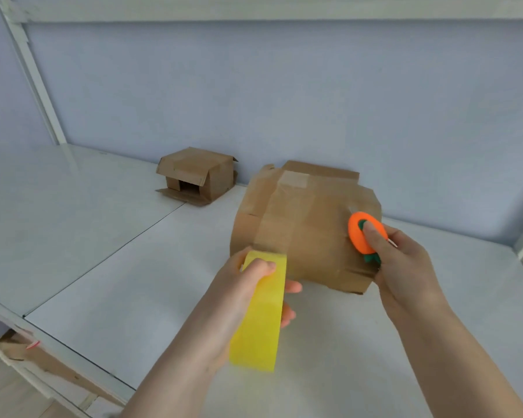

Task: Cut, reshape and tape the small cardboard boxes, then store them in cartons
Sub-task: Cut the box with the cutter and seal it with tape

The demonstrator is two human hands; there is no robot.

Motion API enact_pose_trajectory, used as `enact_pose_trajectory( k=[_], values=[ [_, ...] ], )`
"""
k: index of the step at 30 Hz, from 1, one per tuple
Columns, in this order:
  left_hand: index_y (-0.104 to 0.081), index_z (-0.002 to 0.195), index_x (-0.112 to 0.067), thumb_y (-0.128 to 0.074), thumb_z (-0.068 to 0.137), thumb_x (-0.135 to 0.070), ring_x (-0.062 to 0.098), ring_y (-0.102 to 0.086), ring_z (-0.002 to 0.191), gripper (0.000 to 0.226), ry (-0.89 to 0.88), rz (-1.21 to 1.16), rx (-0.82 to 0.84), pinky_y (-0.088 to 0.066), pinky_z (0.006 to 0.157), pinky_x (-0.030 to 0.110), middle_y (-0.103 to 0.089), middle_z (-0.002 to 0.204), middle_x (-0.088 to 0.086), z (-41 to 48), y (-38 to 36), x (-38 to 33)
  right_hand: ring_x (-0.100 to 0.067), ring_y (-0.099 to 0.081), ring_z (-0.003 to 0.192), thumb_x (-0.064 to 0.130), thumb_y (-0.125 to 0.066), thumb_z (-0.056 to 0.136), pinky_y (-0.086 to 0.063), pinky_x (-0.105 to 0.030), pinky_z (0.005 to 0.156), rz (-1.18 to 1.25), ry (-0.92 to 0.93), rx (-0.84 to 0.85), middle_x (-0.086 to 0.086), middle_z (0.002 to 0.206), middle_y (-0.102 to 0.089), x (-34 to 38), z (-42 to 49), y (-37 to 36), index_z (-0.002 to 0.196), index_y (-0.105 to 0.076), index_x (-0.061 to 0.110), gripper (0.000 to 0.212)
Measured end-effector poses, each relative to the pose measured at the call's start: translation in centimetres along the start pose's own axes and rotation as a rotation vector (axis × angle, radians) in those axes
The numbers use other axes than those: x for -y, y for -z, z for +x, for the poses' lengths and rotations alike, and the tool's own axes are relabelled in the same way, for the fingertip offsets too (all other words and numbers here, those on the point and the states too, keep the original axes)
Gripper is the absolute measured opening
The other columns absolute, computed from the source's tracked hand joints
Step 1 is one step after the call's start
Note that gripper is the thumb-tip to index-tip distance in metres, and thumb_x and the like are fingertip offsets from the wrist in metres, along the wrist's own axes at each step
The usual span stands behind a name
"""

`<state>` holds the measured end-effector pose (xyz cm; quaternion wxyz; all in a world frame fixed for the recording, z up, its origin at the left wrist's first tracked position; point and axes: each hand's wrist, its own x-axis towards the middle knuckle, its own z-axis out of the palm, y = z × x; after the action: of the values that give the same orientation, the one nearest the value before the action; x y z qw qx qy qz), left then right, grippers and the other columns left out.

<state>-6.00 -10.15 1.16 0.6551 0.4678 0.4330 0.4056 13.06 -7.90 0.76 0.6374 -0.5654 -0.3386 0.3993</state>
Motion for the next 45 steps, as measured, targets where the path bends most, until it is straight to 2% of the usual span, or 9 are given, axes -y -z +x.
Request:
enact_pose_trajectory(
  k=[4, 10, 20, 23, 26, 30, 38, 42, 45],
  values=[
    [-0.039, 0.134, -0.02, -0.042, 0.093, -0.014, 0.026, -0.055, 0.044, 0.042, -0.016, 0.003, -0.014, -0.046, 0.047, 0.025, -0.07, 0.078, 0.015, -0.1, 0.0, -0.3, -0.02, -0.058, 0.087, 0.024, -0.061, 0.089, -0.05, -0.042, 0.086, -0.06, 0.107, -0.06, -0.004, 0.095, -0.064, 2.0, -0.6, -0.4, 0.095, -0.063, 0.018, 0.008],
    [-0.036, 0.129, -0.037, -0.043, 0.093, -0.014, 0.027, -0.055, 0.046, 0.044, -0.028, -0.021, -0.048, -0.046, 0.049, 0.026, -0.07, 0.072, 0.012, -0.7, -1.1, -0.3, -0.02, -0.06, 0.089, 0.026, -0.061, 0.089, -0.05, -0.036, 0.083, -0.042, 0.123, -0.12, -0.007, 0.1, -0.066, 2.4, -1.3, -0.2, 0.101, -0.062, 0.019, 0.014],
    [-0.044, 0.111, -0.031, -0.054, 0.09, -0.019, 0.028, -0.06, 0.05, 0.026, 0.043, -0.086, 0.087, -0.054, 0.055, 0.031, -0.071, 0.075, 0.017, 0.0, -0.8, -1.7, -0.015, -0.062, 0.076, 0.024, -0.063, 0.089, -0.05, -0.027, 0.061, 0.108, -0.033, -0.173, -0.003, 0.086, -0.065, 3.0, -1.6, 0.8, 0.081, -0.064, 0.018, 0.01],
    [-0.041, 0.114, -0.02, -0.058, 0.088, -0.02, 0.028, -0.06, 0.051, 0.031, 0.104, -0.104, 0.149, -0.055, 0.054, 0.031, -0.07, 0.077, 0.019, 0.2, -0.9, -1.7, -0.01, -0.06, 0.064, 0.022, -0.065, 0.087, -0.054, -0.036, 0.07, 0.197, -0.046, -0.21, 0.001, 0.071, -0.062, 3.8, -1.5, 0.4, 0.075, -0.061, 0.016, 0.014],
    [-0.041, 0.117, -0.01, -0.056, 0.089, -0.021, 0.026, -0.059, 0.049, 0.034, 0.139, -0.135, 0.152, -0.052, 0.05, 0.029, -0.069, 0.077, 0.02, 0.2, -0.8, -1.3, -0.003, -0.061, 0.048, 0.02, -0.063, 0.088, -0.05, -0.021, 0.048, 0.189, -0.013, -0.162, 0.01, 0.055, -0.066, 4.4, -1.7, 0.0, 0.076, -0.062, 0.019, 0.012],
    [-0.042, 0.112, -0.014, -0.056, 0.09, -0.021, 0.026, -0.057, 0.048, 0.028, 0.089, -0.08, 0.115, -0.051, 0.05, 0.03, -0.07, 0.08, 0.02, 0.6, -0.7, -1.2, -0.013, -0.06, 0.068, 0.021, -0.065, 0.087, -0.05, -0.039, 0.07, 0.197, -0.068, -0.19, -0.001, 0.078, -0.061, 4.2, -1.3, 0.1, 0.077, -0.061, 0.016, 0.012],
    [-0.043, 0.1, -0.012, -0.05, 0.093, -0.03, 0.025, -0.059, 0.047, 0.021, 0.118, -0.059, 0.099, -0.052, 0.05, 0.028, -0.07, 0.081, 0.021, 1.2, -1.0, -1.2, -0.015, -0.058, 0.073, 0.02, -0.065, 0.087, -0.051, -0.042, 0.073, 0.176, -0.165, -0.141, -0.002, 0.082, -0.059, 4.7, -0.1, 0.7, 0.081, -0.06, 0.012, 0.011],
    [-0.043, 0.098, -0.012, -0.049, 0.094, -0.029, 0.025, -0.059, 0.047, 0.019, 0.132, -0.077, 0.079, -0.053, 0.052, 0.03, -0.069, 0.075, 0.02, 1.5, -1.0, -1.2, -0.01, -0.053, 0.074, 0.026, -0.058, 0.091, -0.048, -0.031, 0.082, -0.078, 0.025, -0.162, 0.001, 0.089, -0.059, 4.3, 0.1, 0.8, 0.104, -0.06, 0.014, 0.018],
    [-0.043, 0.094, -0.013, -0.05, 0.094, -0.028, 0.025, -0.059, 0.046, 0.017, 0.133, -0.104, 0.062, -0.053, 0.049, 0.028, -0.069, 0.072, 0.02, 1.6, -1.1, -1.3, 0.004, -0.054, 0.079, 0.027, -0.059, 0.091, -0.04, -0.008, 0.07, -0.286, 0.432, -0.342, 0.014, 0.098, -0.058, 4.6, -1.5, 0.6, 0.108, -0.055, 0.024, 0.018]
  ],
)
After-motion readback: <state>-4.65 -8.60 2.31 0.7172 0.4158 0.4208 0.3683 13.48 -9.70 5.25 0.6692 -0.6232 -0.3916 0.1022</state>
